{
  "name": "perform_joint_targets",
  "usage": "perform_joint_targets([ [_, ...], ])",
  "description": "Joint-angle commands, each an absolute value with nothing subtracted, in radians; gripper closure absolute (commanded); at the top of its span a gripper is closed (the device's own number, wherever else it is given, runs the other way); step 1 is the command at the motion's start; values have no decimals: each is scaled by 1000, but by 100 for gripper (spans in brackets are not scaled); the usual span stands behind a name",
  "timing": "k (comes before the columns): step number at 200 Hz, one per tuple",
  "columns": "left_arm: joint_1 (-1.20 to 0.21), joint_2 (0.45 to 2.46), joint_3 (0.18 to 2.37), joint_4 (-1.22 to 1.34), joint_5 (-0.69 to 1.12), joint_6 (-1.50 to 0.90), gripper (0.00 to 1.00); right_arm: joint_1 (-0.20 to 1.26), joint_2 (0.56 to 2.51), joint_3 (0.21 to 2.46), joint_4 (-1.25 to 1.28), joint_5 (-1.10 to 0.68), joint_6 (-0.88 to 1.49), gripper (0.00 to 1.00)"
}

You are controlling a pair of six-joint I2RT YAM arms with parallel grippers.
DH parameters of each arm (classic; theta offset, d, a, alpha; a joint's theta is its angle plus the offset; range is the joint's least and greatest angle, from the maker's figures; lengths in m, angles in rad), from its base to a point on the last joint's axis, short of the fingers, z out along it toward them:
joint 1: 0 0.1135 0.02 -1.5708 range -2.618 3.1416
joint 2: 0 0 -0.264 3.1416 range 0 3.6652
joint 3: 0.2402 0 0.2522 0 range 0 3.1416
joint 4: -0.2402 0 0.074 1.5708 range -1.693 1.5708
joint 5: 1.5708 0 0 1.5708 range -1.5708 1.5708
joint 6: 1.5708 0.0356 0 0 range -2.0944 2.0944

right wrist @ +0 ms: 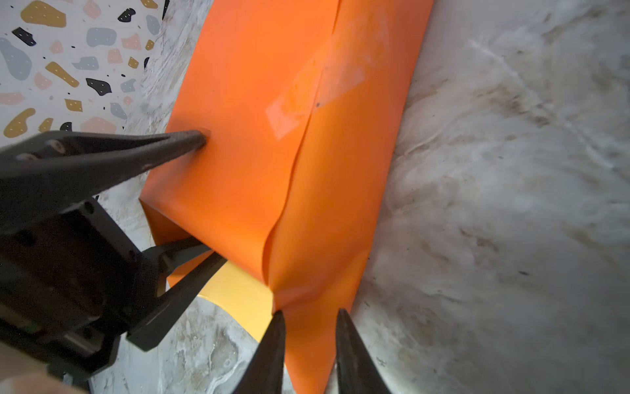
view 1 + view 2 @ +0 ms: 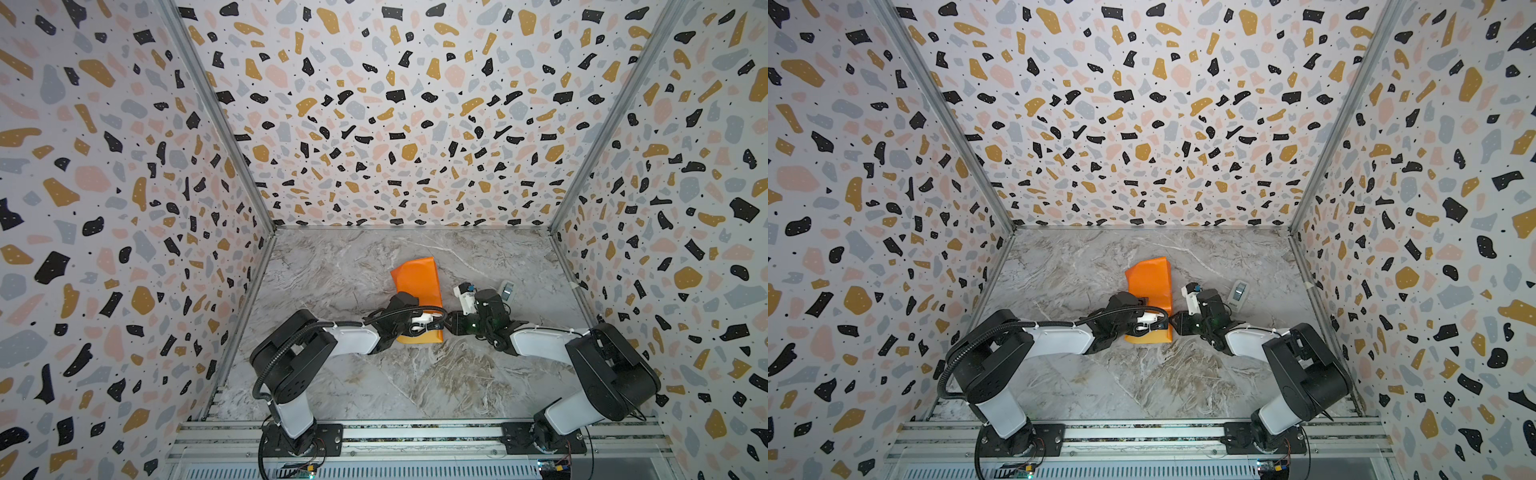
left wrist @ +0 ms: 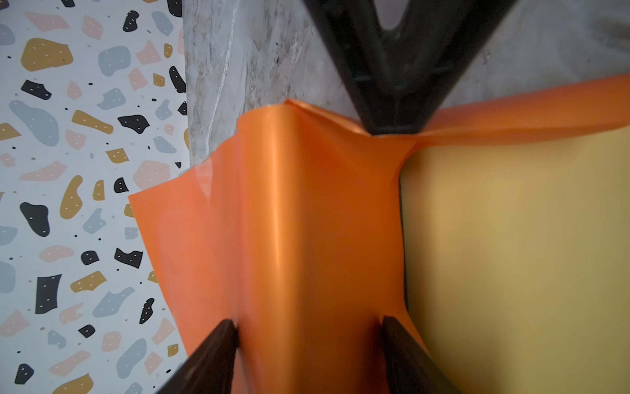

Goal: Wrap a gift box in wrapping paper
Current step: Fold the wrapping paper around the gift box.

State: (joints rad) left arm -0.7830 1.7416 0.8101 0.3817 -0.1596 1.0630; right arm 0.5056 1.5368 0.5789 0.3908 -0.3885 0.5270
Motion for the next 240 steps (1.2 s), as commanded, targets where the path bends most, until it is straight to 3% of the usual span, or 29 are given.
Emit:
perform_joint_targets([
  [1, -788, 1761, 810, 334, -161, 1059, 34, 511, 1555, 613, 408, -381, 531, 75],
  [90, -787, 1767, 813, 331, -163, 1058, 34, 521, 1593, 627, 455, -374, 560, 81],
  [240, -790, 1771, 816, 325, -163, 1048, 35, 541, 1636, 647, 479, -362, 597, 84],
])
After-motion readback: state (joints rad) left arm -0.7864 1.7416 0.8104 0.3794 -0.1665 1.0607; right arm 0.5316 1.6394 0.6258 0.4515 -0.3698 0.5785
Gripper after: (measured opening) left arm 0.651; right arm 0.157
